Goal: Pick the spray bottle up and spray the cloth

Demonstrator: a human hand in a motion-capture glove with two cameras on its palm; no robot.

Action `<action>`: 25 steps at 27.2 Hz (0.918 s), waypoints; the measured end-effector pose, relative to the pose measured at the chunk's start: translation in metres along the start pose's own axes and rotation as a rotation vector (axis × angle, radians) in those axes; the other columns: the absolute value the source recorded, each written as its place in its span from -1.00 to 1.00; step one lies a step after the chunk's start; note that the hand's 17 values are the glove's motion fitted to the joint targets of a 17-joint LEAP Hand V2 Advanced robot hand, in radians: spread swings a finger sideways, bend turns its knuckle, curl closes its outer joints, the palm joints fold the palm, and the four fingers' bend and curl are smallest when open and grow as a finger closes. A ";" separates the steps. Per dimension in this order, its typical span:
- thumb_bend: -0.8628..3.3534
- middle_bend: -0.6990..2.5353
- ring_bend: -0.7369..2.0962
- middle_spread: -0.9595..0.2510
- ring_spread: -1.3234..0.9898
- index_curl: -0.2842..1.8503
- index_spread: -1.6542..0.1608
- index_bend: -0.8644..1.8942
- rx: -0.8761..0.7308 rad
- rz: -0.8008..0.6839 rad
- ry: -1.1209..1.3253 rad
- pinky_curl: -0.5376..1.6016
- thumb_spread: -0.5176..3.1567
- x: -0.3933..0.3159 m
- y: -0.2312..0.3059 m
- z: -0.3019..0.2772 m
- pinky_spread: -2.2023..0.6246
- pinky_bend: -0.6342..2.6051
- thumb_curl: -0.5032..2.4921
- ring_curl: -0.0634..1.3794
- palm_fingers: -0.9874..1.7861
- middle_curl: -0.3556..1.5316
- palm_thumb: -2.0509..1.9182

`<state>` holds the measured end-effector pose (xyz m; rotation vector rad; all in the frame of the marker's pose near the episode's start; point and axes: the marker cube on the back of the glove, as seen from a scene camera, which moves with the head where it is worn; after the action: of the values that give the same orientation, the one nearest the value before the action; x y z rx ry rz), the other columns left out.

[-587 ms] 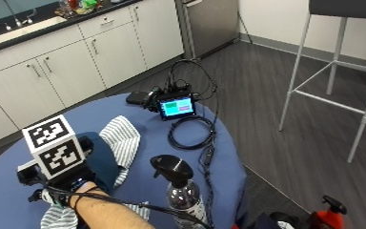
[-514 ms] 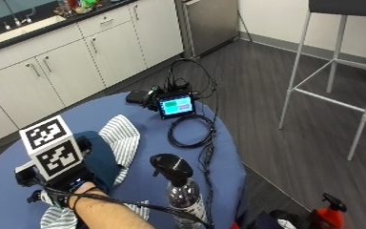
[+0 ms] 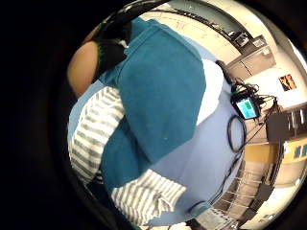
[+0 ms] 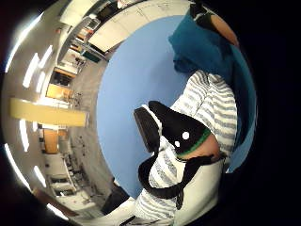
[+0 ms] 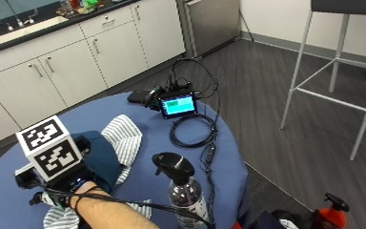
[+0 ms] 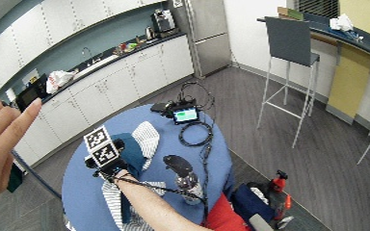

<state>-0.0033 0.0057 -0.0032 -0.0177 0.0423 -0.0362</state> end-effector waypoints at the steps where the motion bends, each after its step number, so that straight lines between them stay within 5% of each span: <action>1: -0.53 -0.39 -0.36 0.57 0.20 -0.50 0.45 -0.25 -0.006 -0.007 -0.003 -0.30 -0.18 -0.001 0.002 0.000 0.66 -0.30 -0.58 -0.71 0.14 -0.38 0.23; 10: -0.55 -0.40 -0.37 0.58 0.21 -0.48 0.43 -0.26 -0.047 -0.068 -0.145 -0.27 -0.13 0.000 0.056 -0.019 0.66 -0.28 -0.56 -0.69 0.11 -0.33 0.23; 25: -0.58 -0.40 -0.35 0.59 0.23 -0.46 0.42 -0.26 0.233 -0.366 -0.323 -0.24 -0.10 0.037 0.286 -0.080 0.66 -0.26 -0.53 -0.69 0.09 -0.29 0.26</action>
<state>0.0404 0.2887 -0.0903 0.2016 -0.2889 -0.4031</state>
